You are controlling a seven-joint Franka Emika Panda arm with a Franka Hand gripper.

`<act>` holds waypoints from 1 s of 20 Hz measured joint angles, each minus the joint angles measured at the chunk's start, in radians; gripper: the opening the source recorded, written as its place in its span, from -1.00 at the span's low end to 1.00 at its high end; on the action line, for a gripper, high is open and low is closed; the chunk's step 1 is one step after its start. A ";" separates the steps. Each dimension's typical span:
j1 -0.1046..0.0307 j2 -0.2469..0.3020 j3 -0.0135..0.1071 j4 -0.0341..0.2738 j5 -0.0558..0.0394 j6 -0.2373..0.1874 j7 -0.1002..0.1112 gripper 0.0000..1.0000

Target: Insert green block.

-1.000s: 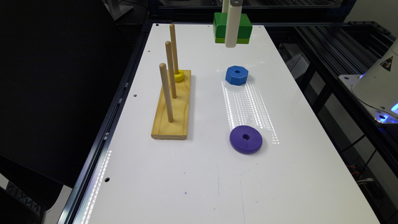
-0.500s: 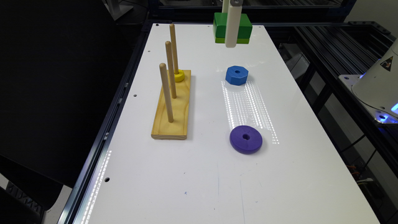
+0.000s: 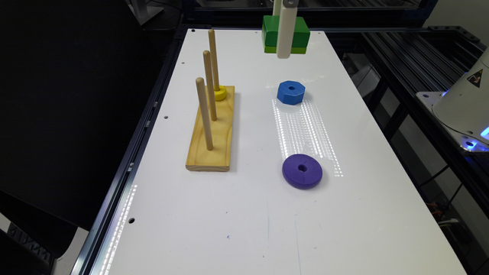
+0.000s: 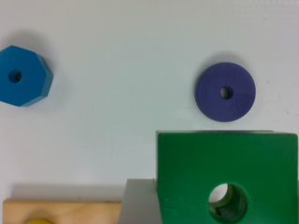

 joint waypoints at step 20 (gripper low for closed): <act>-0.014 0.155 0.007 0.161 -0.0135 0.038 -0.001 -1.00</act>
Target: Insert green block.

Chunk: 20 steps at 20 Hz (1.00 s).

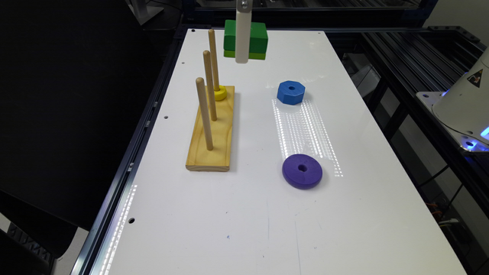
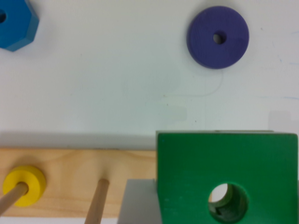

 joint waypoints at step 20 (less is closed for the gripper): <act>0.012 0.135 0.026 0.166 -0.0291 -0.009 0.044 -1.00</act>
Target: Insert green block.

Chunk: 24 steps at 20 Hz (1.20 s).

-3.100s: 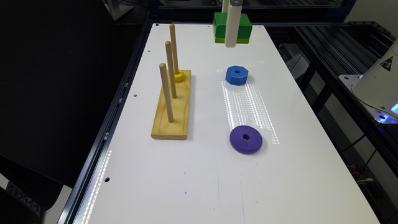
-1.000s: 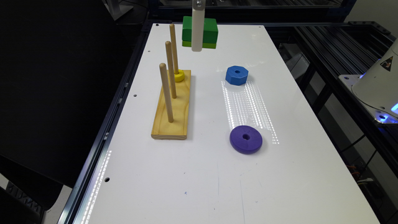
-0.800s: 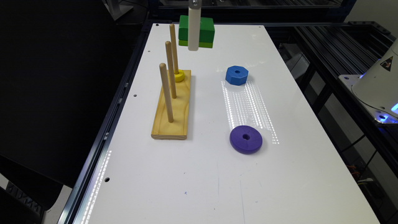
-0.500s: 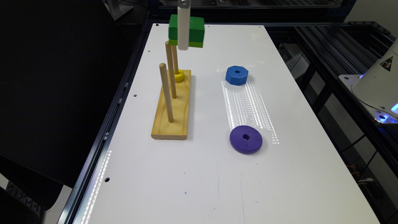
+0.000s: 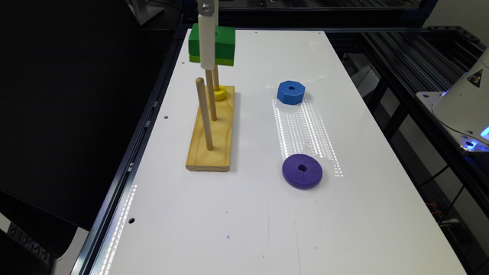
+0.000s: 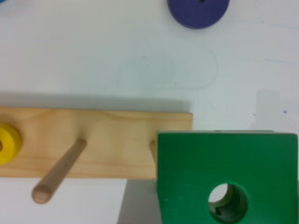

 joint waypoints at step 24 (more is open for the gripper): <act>-0.001 0.086 -0.001 0.015 -0.0152 0.029 0.000 -1.00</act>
